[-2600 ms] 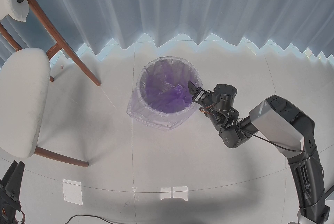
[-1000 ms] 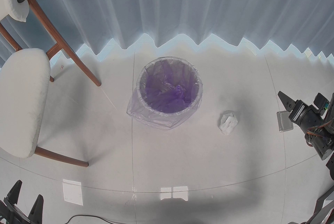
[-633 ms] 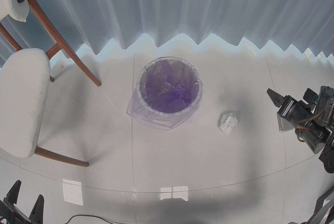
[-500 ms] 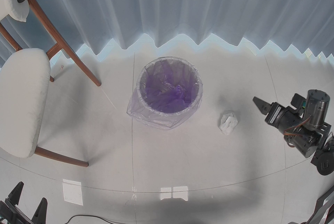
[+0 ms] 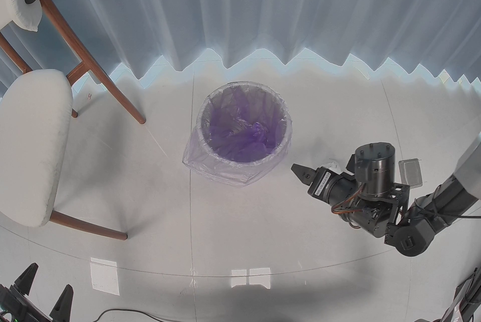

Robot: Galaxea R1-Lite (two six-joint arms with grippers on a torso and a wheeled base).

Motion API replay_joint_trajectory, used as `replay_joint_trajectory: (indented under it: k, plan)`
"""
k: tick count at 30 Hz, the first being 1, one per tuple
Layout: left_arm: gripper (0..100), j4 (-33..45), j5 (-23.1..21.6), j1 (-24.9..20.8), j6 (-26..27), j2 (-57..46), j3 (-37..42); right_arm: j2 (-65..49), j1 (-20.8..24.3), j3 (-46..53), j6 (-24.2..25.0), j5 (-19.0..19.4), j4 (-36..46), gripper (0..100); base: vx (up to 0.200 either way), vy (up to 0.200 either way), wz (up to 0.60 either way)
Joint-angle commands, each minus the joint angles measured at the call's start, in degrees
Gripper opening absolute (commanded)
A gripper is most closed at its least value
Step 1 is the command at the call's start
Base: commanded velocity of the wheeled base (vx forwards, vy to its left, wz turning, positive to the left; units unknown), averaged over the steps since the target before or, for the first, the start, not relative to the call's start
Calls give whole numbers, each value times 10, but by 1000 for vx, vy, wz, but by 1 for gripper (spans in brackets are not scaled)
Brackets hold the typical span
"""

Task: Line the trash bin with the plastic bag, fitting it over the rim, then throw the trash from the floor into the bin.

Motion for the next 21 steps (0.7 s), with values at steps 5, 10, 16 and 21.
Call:
replay_joint_trajectory:
  k: [5,10,16,21]
  plan:
    - [100,5,-3,-5,2,19,-2,110,-2,-13,28,-17,-3,100,40,0,0]
    - [100,8,-2,-1,4,46,-2,135,-35,-12,4,-30,-48,100,200,0,0]
    - [100,7,-2,-5,4,56,-2,184,-70,1,-84,-19,-116,100,200,0,0]
    - [100,3,-1,-6,13,53,-1,227,-85,22,-183,41,-221,100,0,0,0]
